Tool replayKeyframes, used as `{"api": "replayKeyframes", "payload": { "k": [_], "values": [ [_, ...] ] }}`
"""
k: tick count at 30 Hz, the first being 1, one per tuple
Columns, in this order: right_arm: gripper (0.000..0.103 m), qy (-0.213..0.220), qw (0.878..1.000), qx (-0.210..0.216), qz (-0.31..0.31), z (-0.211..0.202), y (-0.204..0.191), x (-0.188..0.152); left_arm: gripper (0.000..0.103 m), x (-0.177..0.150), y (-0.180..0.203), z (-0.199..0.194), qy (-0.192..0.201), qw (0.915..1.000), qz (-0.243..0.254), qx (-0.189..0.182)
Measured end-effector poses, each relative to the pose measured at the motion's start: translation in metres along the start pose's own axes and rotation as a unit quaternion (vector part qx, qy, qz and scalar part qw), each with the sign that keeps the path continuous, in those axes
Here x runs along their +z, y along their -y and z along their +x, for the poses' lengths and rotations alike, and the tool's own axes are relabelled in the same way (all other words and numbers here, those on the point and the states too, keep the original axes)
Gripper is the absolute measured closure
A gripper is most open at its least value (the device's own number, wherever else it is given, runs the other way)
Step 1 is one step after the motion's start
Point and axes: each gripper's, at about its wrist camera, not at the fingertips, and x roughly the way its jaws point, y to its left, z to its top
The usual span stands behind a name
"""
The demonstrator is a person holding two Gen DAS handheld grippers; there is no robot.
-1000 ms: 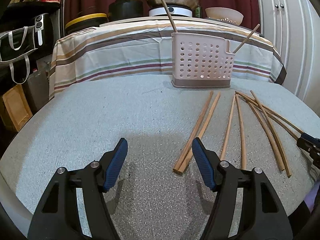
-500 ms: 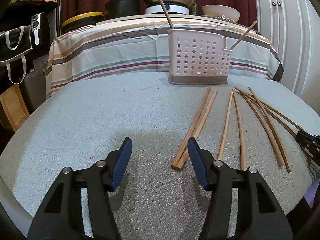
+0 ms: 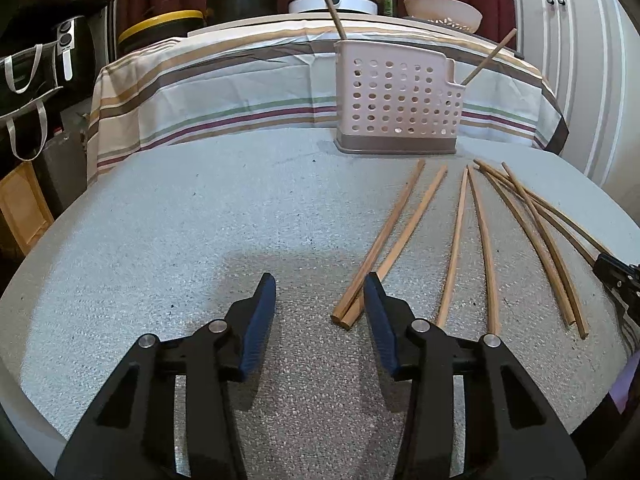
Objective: Organize utensils
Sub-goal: 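Close the right tool on a chopstick while the left tool grasps another chopstick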
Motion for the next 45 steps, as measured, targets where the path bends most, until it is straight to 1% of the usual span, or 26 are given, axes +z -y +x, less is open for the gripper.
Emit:
{"api": "replayKeyframes", "payload": {
  "k": [6,9,11,15,20,23,25,28,33,37,40,43,45],
  "values": [
    [0.096,0.0,1.0,0.001,0.001,0.0,-0.001,0.0,0.058,0.003,-0.007,-0.001,-0.005,0.9999,-0.015,0.002],
    [0.096,-0.001,1.0,0.003,-0.001,0.001,-0.003,-0.001,0.058,0.006,-0.006,0.002,-0.008,0.9999,-0.011,0.005],
    [0.096,-0.001,1.0,0.004,-0.001,0.001,-0.004,-0.001,0.058,0.008,-0.005,0.004,-0.013,0.9999,-0.009,0.0],
    [0.096,-0.002,1.0,0.005,0.0,0.002,-0.004,0.0,0.058,0.009,-0.001,0.007,-0.023,0.9997,0.007,-0.001],
    [0.096,-0.002,1.0,0.007,0.0,0.002,-0.004,0.0,0.058,0.012,-0.001,0.009,-0.035,0.9994,0.003,-0.008],
    [0.096,-0.003,1.0,0.009,0.002,0.002,-0.004,-0.001,0.064,0.009,0.008,0.01,-0.046,0.9986,0.018,-0.02],
    [0.096,-0.004,1.0,0.01,0.003,0.002,-0.003,0.0,0.064,0.007,0.012,0.01,-0.042,0.9987,0.027,-0.011],
    [0.096,-0.004,1.0,0.009,0.002,0.002,-0.003,0.0,0.065,0.009,0.007,0.009,-0.042,0.9988,0.006,-0.023],
    [0.096,-0.004,1.0,0.012,0.005,0.003,-0.002,0.0,0.065,0.015,0.002,0.006,-0.029,0.9995,0.003,-0.015],
    [0.096,-0.005,1.0,0.014,0.005,0.004,-0.002,0.001,0.065,0.017,0.003,0.015,-0.041,0.999,0.007,-0.016],
    [0.096,-0.006,1.0,0.014,0.007,0.004,-0.002,0.001,0.064,0.022,0.007,0.02,-0.052,0.9983,0.02,-0.015],
    [0.096,-0.007,1.0,0.016,0.009,0.005,-0.001,0.002,0.062,0.022,0.005,0.025,-0.066,0.9975,0.016,-0.018],
    [0.096,-0.008,1.0,0.018,0.009,0.006,0.0,0.002,0.063,0.021,0.003,0.023,-0.065,0.9976,0.015,-0.019]
  ]
}}
